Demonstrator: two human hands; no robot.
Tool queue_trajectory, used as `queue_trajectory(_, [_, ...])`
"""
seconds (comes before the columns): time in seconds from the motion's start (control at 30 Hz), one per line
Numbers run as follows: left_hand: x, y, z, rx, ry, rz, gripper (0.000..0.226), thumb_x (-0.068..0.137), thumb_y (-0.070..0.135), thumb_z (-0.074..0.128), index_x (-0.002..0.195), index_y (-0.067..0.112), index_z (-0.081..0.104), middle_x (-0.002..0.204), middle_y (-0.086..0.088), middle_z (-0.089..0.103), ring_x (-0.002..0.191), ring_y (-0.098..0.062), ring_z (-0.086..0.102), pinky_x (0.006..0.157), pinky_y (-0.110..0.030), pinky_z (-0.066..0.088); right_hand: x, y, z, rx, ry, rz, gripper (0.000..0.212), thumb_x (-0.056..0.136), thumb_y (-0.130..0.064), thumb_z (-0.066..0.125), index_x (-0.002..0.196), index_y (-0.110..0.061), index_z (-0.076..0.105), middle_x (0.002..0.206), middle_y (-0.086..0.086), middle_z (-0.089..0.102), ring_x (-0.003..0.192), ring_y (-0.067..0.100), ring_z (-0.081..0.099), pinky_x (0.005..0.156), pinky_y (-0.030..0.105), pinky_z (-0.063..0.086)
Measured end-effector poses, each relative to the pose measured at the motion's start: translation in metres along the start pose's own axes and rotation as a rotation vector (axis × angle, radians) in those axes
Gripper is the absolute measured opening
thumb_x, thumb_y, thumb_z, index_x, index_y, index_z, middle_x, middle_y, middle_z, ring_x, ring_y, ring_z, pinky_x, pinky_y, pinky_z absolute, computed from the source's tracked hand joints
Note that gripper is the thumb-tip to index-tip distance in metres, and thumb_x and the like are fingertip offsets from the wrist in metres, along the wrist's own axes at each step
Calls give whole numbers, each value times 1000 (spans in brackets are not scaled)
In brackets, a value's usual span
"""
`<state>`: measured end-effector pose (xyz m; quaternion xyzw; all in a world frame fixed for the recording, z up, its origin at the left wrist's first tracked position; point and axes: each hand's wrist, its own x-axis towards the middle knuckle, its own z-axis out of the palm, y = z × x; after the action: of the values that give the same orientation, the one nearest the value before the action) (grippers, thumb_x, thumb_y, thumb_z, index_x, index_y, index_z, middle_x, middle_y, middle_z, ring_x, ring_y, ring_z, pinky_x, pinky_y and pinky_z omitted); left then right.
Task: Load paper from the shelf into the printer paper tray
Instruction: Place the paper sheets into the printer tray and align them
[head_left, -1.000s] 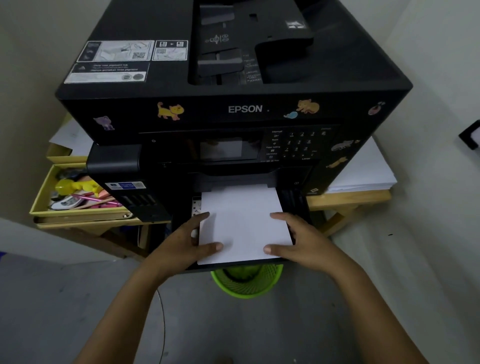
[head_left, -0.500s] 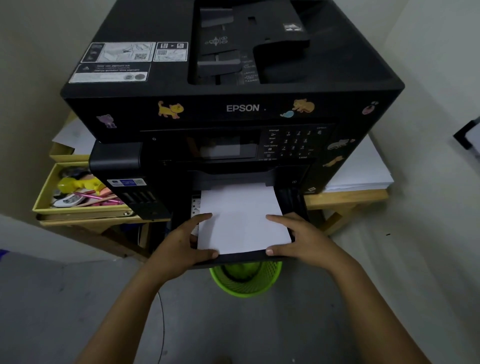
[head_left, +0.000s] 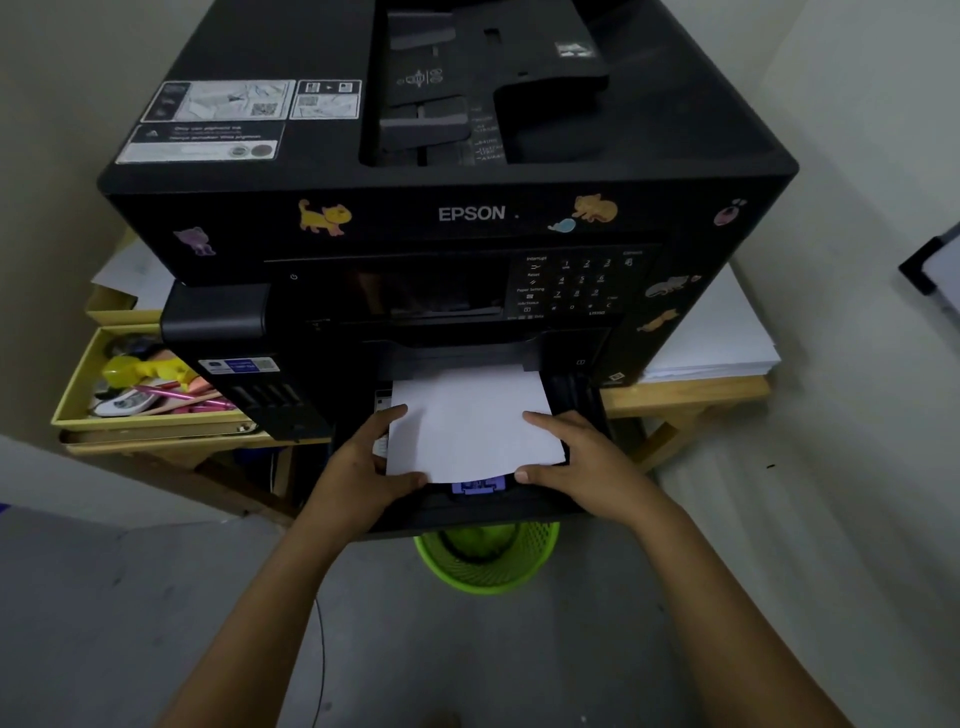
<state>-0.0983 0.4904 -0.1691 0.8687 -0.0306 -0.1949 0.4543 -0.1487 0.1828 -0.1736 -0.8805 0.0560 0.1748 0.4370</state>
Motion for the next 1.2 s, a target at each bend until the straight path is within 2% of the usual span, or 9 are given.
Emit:
queue_trajectory(0.13, [7, -2, 5, 12, 32, 2, 86, 80, 15, 89, 150, 38, 45, 139, 7, 48, 103, -25, 66, 74, -26, 59, 8, -2, 5, -49, 13, 11, 87, 92, -47, 82, 166, -33, 38, 148, -11, 43, 140, 11, 45, 112, 29, 40])
queue_trajectory(0.17, [8, -1, 7, 31, 37, 0, 86, 80, 15, 89, 151, 38, 45, 140, 8, 48, 105, -27, 65, 75, -26, 58, 10, -2, 7, -61, 15, 14, 87, 92, -47, 82, 166, -33, 38, 147, -11, 42, 139, 12, 46, 112, 30, 41])
queue_trajectory(0.23, [9, -2, 9, 76, 54, -2, 88, 79, 15, 89, 152, 37, 45, 149, 4, 48, 113, -32, 64, 86, -40, 61, 12, -3, 9, -84, 24, 18, 87, 92, -46, 82, 166, -32, 38, 145, -11, 41, 137, 13, 47, 111, 31, 43])
queue_trajectory(0.3, [10, -1, 11, 130, 66, -2, 90, 78, 16, 90, 153, 34, 44, 155, -4, 46, 121, -35, 61, 99, -51, 57, 13, -3, 10, -99, 35, 19, 87, 91, -45, 83, 165, -31, 38, 143, -10, 41, 134, 14, 48, 110, 31, 44])
queue_trajectory(0.5, [11, 6, 13, 268, 40, -12, 100, 75, 17, 91, 159, 23, 38, 152, -11, 42, 132, -35, 52, 111, -52, 50, 15, -7, 10, -137, 61, 42, 90, 85, -41, 89, 162, -34, 42, 138, -8, 42, 131, 17, 50, 96, 29, 45])
queue_trajectory(0.67, [14, 12, 12, 420, 18, -27, 111, 76, 21, 91, 164, 22, 25, 155, -12, 38, 132, -34, 52, 109, -44, 48, 19, -17, 3, -289, 46, 100, 105, 81, -40, 92, 166, -31, 30, 155, 2, 36, 137, 25, 51, 102, 36, 48])
queue_trajectory(0.83, [16, 14, 12, 529, 5, -24, 114, 77, 27, 90, 166, 19, 19, 160, -15, 32, 135, -38, 52, 107, -45, 50, 21, -21, 1, -353, 28, 122, 105, 82, -29, 92, 166, -28, 29, 160, 4, 27, 132, 28, 57, 106, 39, 53])
queue_trajectory(1.0, [18, 19, 10, 609, 23, -18, 114, 75, 33, 90, 165, 18, 20, 156, -15, 38, 130, -39, 56, 100, -47, 53, 21, -21, -3, -502, 44, 63, 97, 81, -37, 91, 162, -31, 38, 152, -2, 39, 123, 26, 62, 95, 42, 58])
queue_trajectory(1.2, [13, 19, 10, 624, 46, 6, 114, 78, 40, 87, 166, 20, 18, 160, -13, 41, 136, -36, 53, 103, -45, 51, 16, -14, -5, -416, 64, 21, 93, 82, -38, 91, 161, -28, 44, 151, -6, 43, 128, 21, 59, 104, 37, 54])
